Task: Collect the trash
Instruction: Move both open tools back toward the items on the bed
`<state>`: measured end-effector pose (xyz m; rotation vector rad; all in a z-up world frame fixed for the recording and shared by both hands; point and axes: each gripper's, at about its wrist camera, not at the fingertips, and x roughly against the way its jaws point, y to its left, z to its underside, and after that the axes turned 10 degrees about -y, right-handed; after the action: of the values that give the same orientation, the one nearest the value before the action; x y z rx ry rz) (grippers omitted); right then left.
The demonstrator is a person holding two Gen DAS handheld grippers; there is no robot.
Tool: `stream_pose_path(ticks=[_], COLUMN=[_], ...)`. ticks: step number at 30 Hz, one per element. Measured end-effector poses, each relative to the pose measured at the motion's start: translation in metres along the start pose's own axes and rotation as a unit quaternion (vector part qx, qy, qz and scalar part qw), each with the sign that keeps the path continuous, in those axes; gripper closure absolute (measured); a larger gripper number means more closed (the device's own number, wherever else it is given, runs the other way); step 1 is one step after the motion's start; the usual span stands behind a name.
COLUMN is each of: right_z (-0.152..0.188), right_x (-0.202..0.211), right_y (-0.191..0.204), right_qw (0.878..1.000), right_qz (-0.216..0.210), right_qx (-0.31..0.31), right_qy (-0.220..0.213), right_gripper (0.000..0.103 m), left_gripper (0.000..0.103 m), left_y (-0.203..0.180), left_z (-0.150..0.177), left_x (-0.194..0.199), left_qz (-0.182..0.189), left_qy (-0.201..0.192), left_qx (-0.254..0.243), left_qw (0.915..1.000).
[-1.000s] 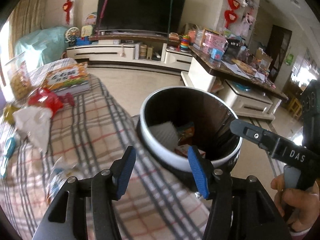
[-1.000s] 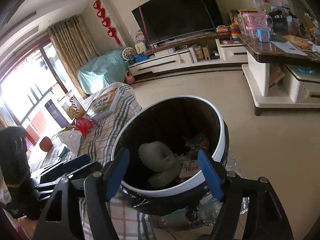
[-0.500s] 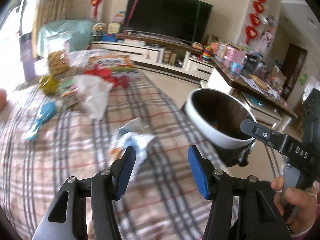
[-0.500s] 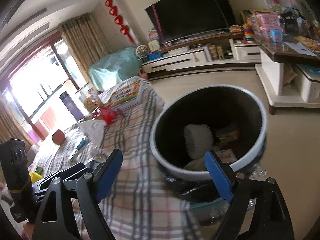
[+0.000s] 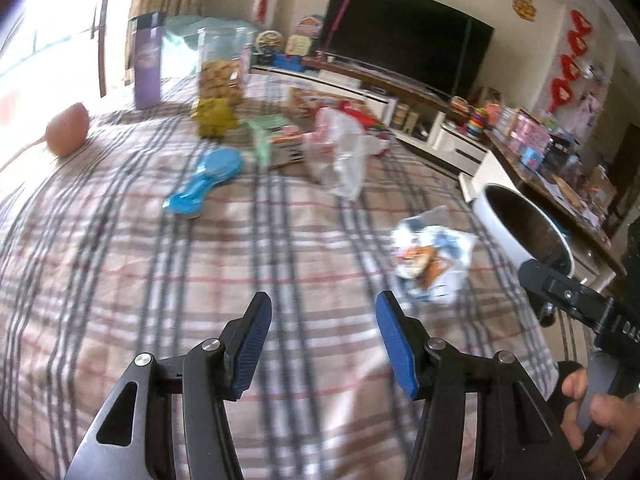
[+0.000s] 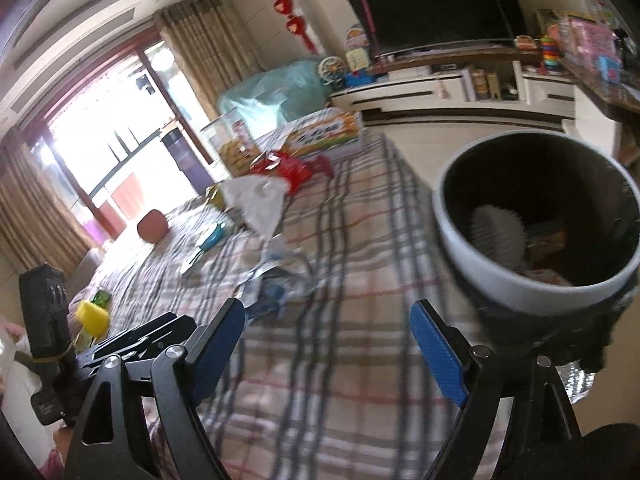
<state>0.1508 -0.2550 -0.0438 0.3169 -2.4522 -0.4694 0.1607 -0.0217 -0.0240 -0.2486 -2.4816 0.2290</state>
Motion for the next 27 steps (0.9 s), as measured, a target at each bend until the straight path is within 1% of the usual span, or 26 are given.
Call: stream_pose_path(ticks=[6,13,18,23,27], right_z=[0.007,0.010,0.011,0.011,0.011], right_x=[-0.016,-0.032,-0.043,-0.049,-0.056], right_y=[0.021,0.036,0.044,0.044,0.043], right_qw=[1.000,0.999,0.999,0.999,0.999], right_qz=[-0.014,-0.021,-0.018,-0.013,-0.009], right_qx=[0.006,0.014,0.022,0.025,0.026], right_qy=[0.012,0.020,0.024,0.025,0.030], right_gripper=[0.016,0.016,0.016,0.016,0.016], left_gripper=[0.049,0.049,0.049,0.049,0.046], left_y=[0.013,0.027,0.042,0.050,0.057], left_z=[-0.002,-0.008,-0.015,-0.026,-0.034], left_x=[0.003,-0.006,-0.023,-0.040,-0.051], left_qz=[-0.020,-0.037,-0.042,-0.052,-0.058], left_qy=[0.002,0.010,0.016,0.022,0.022], left_qx=[0.008,0.010,0.015,0.010,0.010], left_qw=[0.9998,0.9992,0.9989,0.9983,0.9980])
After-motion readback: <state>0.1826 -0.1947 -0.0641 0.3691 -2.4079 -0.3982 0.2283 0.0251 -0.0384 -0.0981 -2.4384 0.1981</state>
